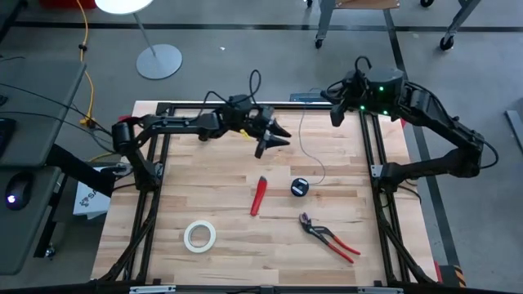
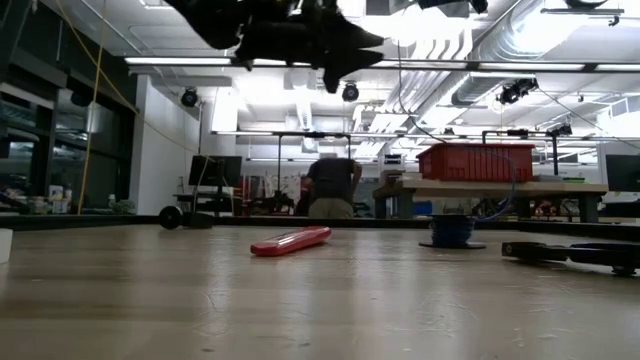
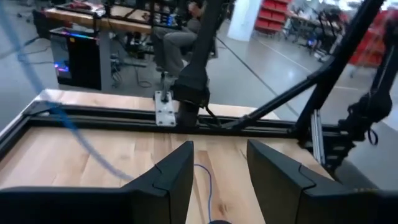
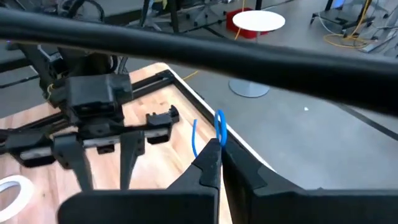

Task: Coil cords
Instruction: Uncoil the blue wire cable from the black spool

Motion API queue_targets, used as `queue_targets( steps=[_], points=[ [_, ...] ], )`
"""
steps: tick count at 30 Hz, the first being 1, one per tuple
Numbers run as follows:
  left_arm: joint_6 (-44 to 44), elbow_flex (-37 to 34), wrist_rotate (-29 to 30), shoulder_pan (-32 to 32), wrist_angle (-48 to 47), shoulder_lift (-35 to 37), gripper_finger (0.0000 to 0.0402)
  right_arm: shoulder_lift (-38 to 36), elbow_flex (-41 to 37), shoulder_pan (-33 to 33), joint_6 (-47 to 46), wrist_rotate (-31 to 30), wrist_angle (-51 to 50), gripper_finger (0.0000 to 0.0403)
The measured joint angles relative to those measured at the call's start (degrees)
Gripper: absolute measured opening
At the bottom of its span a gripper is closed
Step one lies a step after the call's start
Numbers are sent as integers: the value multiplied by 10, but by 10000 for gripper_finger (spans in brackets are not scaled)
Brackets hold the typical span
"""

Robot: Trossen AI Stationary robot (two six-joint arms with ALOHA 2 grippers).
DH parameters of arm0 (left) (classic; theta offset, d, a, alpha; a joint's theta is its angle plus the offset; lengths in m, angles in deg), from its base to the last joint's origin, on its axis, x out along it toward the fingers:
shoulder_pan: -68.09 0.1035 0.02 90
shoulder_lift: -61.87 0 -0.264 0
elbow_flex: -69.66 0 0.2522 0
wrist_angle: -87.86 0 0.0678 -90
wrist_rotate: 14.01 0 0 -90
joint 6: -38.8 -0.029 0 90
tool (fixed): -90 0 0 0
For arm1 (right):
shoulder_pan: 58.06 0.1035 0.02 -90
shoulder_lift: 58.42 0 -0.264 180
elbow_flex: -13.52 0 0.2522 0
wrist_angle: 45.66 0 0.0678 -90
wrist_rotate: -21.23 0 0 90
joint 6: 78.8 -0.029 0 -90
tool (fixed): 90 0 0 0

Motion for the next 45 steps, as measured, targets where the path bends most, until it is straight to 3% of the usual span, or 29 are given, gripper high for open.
queue_targets(
  steps=[13,19,31,38,45],
  points=[
    [-25,50,5,-36,-42,-83,145,1,-1,3,-1,1,75,0],
    [-22,50,58,-39,-109,-87,145,1,-1,2,13,-10,88,0],
    [119,51,78,-85,97,-205,145,2,-1,2,29,-10,143,0],
    [120,100,160,-111,74,-272,145,2,-1,2,14,-9,145,0],
    [96,180,176,-125,66,-329,145,21,-1,3,-2,17,195,0]
  ],
)
